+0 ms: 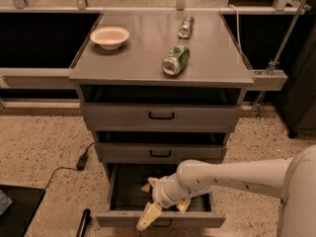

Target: Pick brown chip bag from bottom drawer and place on counter

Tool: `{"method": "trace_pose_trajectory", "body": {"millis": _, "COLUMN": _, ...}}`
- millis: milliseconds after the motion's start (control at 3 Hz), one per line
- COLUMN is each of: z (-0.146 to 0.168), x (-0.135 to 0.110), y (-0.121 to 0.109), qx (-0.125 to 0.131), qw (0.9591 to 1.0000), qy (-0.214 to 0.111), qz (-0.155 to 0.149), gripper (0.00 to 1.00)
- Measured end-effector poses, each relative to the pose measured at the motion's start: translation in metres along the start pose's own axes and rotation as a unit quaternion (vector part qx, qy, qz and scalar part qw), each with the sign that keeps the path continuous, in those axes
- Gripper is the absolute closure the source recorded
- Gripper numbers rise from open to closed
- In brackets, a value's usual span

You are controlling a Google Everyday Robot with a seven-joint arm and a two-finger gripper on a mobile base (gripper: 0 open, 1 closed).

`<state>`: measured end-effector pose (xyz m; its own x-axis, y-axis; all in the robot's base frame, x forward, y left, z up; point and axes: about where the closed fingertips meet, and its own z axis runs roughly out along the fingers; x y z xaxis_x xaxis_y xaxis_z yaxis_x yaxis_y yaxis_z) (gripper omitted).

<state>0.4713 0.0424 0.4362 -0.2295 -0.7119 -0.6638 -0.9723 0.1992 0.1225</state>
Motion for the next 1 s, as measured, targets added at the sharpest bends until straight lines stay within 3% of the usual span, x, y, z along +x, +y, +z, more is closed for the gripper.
{"method": "trace_pose_trajectory", "body": {"millis": 333, "z": 0.008, "x": 0.004, "y": 0.001, "qx": -0.013, "qw": 0.9999, "qy": 0.000, "qz": -0.002, "gripper": 0.00}}
{"method": "trace_pose_trajectory", "body": {"millis": 667, "z": 0.038, "x": 0.038, "y": -0.017, "qx": -0.045, "qw": 0.9989, "qy": 0.011, "qz": -0.002, "gripper": 0.00}}
{"method": "trace_pose_trajectory", "body": {"millis": 1000, "z": 0.081, "x": 0.092, "y": -0.054, "qx": -0.057, "qw": 0.9968, "qy": 0.014, "qz": 0.054, "gripper": 0.00}}
